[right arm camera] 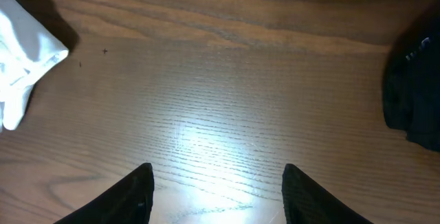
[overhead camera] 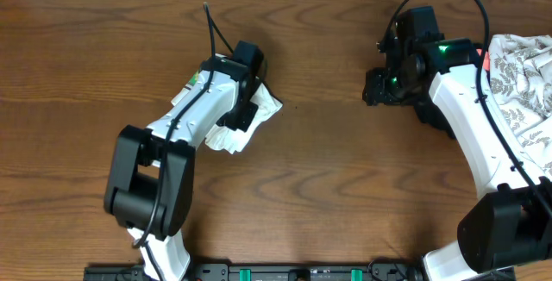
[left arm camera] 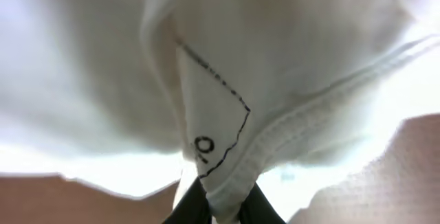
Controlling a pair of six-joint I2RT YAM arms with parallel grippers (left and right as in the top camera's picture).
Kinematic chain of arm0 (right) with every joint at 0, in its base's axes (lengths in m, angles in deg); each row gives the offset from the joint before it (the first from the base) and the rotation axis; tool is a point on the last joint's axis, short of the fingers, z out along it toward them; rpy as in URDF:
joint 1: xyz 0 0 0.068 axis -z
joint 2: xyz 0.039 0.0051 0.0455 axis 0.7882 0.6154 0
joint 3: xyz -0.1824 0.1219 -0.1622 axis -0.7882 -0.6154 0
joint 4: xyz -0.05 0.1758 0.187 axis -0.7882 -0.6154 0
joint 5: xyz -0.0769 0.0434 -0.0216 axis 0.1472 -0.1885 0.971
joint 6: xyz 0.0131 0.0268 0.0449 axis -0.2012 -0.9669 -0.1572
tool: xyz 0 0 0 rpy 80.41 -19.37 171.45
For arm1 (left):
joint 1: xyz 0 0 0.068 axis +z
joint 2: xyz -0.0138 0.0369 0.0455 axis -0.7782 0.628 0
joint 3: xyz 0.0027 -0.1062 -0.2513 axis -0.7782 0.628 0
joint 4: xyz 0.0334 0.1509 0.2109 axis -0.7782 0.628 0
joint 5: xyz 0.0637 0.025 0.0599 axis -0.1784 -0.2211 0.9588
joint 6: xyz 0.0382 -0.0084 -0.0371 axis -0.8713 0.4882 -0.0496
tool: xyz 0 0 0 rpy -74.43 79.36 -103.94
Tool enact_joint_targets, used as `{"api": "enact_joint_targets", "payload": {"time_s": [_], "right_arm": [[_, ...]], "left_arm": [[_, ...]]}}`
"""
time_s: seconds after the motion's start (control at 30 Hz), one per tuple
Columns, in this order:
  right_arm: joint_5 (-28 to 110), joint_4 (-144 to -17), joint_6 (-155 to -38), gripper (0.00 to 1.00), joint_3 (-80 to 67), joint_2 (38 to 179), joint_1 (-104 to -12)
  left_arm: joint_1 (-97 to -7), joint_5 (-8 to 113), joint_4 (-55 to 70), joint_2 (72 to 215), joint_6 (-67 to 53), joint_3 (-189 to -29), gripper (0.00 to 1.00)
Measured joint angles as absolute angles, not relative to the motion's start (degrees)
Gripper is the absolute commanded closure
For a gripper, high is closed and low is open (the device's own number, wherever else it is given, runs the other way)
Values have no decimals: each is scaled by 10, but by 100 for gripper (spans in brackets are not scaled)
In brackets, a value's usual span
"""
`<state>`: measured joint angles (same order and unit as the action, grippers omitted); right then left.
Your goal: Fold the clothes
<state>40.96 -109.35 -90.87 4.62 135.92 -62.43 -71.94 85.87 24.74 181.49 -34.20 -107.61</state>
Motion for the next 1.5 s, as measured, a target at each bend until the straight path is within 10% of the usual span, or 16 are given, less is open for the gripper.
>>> {"api": "enact_joint_targets", "payload": {"time_s": [0.27, 0.57, 1.5], "right_arm": [[410, -1093, -909, 42, 46, 1359, -624], [410, -1093, -909, 42, 46, 1359, -624], [410, -1095, -909, 43, 46, 1359, -625]], "left_arm": [[-724, 733, 259, 1737, -325, -1076, 87], [-795, 650, 256, 1743, -323, -1064, 53], [-783, 847, 181, 1747, -287, -1060, 49]]}}
